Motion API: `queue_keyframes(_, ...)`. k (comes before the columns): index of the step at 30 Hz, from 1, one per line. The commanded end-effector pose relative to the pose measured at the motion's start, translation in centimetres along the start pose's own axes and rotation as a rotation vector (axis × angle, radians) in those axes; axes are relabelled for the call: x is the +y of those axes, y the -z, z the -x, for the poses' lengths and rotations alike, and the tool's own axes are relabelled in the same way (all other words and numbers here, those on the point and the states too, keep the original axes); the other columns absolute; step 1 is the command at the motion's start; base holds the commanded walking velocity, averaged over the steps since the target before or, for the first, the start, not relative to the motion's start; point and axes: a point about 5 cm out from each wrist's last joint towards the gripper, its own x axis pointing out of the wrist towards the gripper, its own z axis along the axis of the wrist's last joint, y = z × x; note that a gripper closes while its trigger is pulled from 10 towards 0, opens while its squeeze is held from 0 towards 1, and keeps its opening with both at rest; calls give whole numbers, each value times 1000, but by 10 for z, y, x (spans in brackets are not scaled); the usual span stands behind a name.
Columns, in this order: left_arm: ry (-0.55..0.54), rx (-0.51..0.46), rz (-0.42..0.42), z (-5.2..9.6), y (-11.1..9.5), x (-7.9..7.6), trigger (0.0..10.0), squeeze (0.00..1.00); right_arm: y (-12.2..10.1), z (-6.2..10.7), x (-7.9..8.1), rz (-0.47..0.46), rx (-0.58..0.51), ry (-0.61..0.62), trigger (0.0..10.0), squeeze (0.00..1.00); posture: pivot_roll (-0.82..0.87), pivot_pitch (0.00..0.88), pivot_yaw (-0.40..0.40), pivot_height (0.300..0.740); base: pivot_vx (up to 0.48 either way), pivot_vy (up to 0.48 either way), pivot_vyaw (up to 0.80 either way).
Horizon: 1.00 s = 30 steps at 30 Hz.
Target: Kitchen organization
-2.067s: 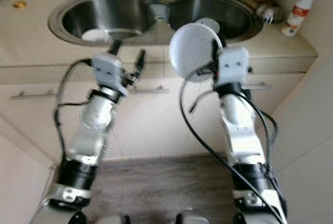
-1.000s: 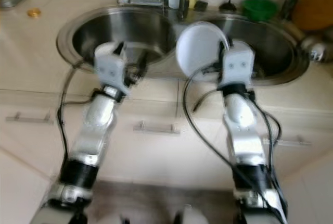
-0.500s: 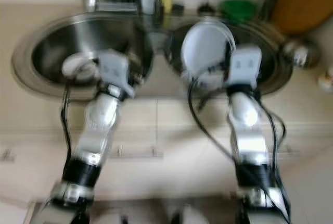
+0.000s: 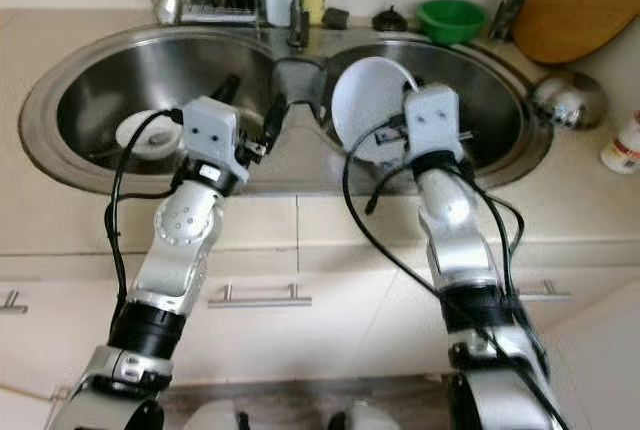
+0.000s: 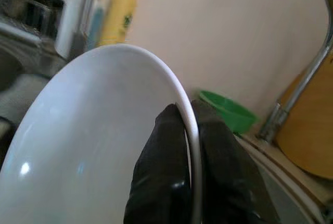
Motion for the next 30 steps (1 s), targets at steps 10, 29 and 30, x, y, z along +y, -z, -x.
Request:
queue_keyframes(10, 5, -16, -6, -3, -4, -5, 10000, 0, 36, -19, -7, 154, 312, -16, 10000, 0, 44, 0, -86, 740, 0, 0, 0)
queue_keyframes(29, 3, -9, 2, -1, -2, -8, 10000, 0, 49, -13, 5, 77, 338, -107, 10000, 1000, 44, 0, -93, 740, 0, 0, 0)
queue_keyframes(30, 3, -8, 2, -1, -2, -8, 10000, 0, 48, -13, 5, 62, 330, -102, 10000, 1000, 44, 0, -93, 740, 0, 0, 0)
